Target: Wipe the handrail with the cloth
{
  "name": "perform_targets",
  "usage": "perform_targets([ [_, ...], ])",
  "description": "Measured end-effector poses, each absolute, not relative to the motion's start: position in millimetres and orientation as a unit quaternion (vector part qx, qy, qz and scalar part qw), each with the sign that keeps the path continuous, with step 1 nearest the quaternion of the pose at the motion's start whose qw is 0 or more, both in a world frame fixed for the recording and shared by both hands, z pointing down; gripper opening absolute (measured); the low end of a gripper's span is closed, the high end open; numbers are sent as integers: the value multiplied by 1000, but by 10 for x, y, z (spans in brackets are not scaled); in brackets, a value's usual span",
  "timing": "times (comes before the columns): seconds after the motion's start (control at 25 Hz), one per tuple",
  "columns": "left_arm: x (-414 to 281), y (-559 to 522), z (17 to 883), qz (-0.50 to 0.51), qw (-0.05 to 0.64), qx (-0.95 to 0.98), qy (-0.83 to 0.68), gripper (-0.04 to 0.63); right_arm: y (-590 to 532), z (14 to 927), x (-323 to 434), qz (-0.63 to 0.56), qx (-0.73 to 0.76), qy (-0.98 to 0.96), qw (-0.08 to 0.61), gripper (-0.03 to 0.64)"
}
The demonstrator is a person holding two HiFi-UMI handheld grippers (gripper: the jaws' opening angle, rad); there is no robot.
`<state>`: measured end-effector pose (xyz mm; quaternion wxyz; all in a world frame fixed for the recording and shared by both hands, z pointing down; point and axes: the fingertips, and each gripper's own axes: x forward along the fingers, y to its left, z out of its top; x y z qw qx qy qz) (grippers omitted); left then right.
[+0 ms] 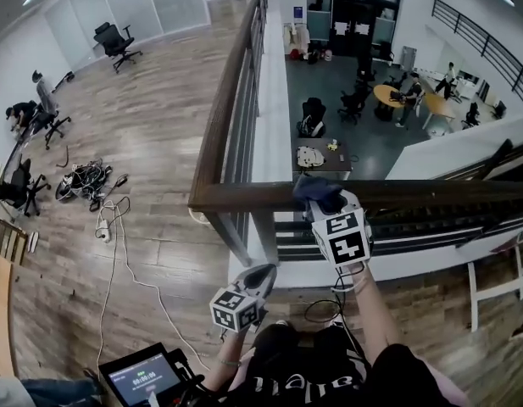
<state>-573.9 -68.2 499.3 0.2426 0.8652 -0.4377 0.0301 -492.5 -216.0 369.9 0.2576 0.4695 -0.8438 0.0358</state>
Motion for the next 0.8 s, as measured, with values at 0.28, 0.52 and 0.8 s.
perform_targets([
  [0.28, -5065, -904, 4877, 36, 241, 877, -413, 2, -2268, 3672, -3959, 79, 491, -834, 238, 109],
  [0.52, -4229, -1121, 4984, 36, 244, 881, -403, 2, -2380, 3721, -2950, 99, 498, -833, 218, 109],
  [0.8, -3335, -1309, 4942, 41, 246, 884, -395, 2, -2508, 3603, -2001, 116, 498, -836, 200, 109],
])
